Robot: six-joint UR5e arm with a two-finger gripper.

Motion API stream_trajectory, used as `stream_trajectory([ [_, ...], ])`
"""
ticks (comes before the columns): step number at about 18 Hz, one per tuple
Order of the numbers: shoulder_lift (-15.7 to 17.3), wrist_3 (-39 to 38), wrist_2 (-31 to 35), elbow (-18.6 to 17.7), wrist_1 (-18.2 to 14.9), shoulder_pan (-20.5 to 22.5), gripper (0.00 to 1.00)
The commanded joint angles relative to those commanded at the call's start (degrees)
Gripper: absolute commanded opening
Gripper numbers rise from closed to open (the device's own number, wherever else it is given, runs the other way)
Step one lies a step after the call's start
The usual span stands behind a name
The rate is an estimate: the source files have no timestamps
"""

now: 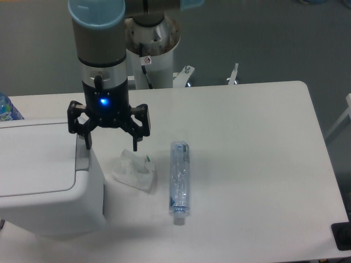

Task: Open the trash can
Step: 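Lower the gripper fingers onto the edge of the trash can lid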

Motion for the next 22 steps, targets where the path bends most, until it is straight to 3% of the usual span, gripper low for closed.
stream_trajectory([
  [22,-1.23,0.00,0.26,-0.09,0.09,-0.97,1.00],
])
